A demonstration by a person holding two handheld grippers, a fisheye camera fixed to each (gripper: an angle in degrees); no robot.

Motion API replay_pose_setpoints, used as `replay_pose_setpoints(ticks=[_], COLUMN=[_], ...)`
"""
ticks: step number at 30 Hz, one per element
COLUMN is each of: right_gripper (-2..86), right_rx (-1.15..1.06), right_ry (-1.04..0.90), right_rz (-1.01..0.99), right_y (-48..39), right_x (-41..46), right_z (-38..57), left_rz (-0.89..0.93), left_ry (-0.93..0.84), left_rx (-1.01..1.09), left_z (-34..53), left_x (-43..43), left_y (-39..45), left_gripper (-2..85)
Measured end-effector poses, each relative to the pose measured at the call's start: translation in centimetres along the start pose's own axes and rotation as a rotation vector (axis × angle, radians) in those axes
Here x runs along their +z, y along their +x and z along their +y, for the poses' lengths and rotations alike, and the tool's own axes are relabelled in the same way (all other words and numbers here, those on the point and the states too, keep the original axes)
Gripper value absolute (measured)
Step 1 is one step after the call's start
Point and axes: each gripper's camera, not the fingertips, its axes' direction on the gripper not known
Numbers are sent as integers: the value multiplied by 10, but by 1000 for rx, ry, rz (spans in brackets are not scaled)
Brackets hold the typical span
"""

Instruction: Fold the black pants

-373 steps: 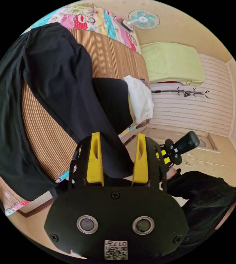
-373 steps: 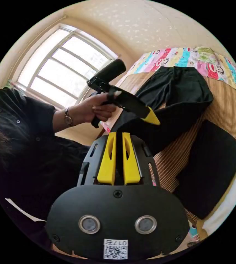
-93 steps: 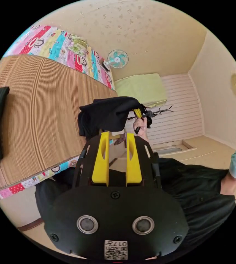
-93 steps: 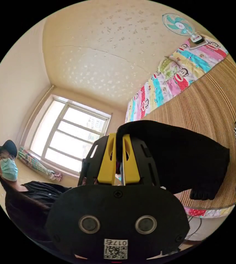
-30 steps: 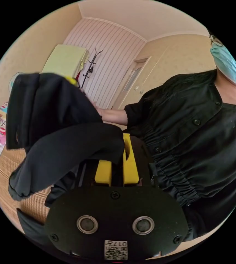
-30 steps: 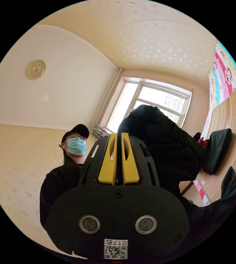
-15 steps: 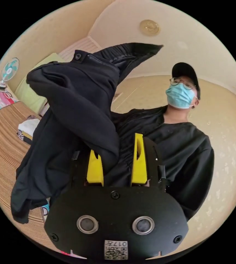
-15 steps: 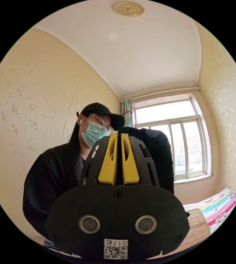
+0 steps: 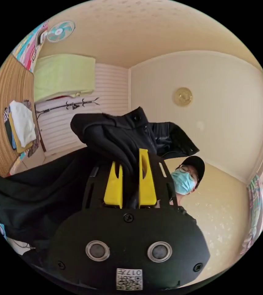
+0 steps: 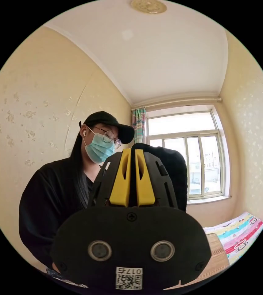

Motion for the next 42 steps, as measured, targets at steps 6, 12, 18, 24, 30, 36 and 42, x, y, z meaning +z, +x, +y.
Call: replay_pose_setpoints(ticks=[6,12,18,24,30,36,42], right_gripper=[16,17,21,22,21,25,42], right_rx=[93,-176,-177,83,394,774,1231], right_ry=[-9,0,165,90,-71,-318,-715], right_rz=[706,968,997,1198,1573,1644,1414], right_y=[-75,-128,-98,61,375,544,545], right_x=[-28,38,40,-30,-166,-308,-400], right_z=[-34,-72,-160,-217,-230,-80,211], left_rz=[-510,-979,-870,-1104,-1494,-1490,-1630], left_ry=[152,152,140,162,162,336,178], left_rx=[635,1216,1391,1231,910,308,-238], left_z=[0,45,18,-81,-355,-455,-292], left_x=[-4,160,231,234,155,-76,-254], left_y=[199,343,407,402,299,153,-52], left_gripper=[39,40,42,43,55,96,100])
